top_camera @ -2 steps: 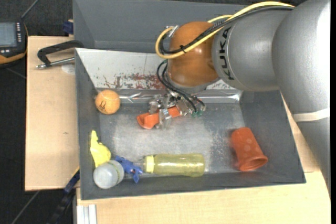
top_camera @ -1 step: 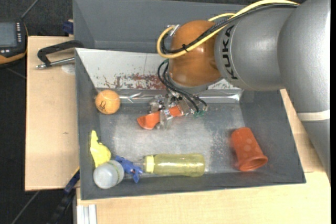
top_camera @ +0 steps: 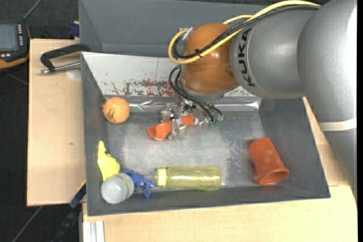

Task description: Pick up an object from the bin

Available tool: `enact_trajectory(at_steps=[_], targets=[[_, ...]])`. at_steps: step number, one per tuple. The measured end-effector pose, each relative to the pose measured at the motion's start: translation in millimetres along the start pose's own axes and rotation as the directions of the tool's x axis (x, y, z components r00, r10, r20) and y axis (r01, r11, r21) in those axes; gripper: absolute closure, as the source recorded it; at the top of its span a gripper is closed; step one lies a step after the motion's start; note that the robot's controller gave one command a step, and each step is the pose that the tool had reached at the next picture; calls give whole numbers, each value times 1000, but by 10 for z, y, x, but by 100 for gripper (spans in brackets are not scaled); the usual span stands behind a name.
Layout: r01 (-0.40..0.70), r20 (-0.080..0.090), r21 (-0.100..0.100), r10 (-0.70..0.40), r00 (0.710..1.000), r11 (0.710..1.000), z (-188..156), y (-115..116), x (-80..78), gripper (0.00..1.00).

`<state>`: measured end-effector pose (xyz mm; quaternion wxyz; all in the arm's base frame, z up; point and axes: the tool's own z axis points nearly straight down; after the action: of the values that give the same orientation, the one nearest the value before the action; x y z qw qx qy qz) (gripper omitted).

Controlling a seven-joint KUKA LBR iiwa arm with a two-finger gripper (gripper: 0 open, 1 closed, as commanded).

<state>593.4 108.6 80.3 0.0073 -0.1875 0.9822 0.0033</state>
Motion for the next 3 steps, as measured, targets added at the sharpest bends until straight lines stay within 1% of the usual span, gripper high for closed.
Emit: enact_trajectory(at_steps=[1, 2, 3], targets=[[3, 0, -1, -3, 1000, 1000, -63, -37, 24, 100], [10, 3, -1, -10, 1000, 1000, -25, -28, 21, 100], [26, 5, -1, -26, 1000, 1000, -236, -77, 32, 100]])
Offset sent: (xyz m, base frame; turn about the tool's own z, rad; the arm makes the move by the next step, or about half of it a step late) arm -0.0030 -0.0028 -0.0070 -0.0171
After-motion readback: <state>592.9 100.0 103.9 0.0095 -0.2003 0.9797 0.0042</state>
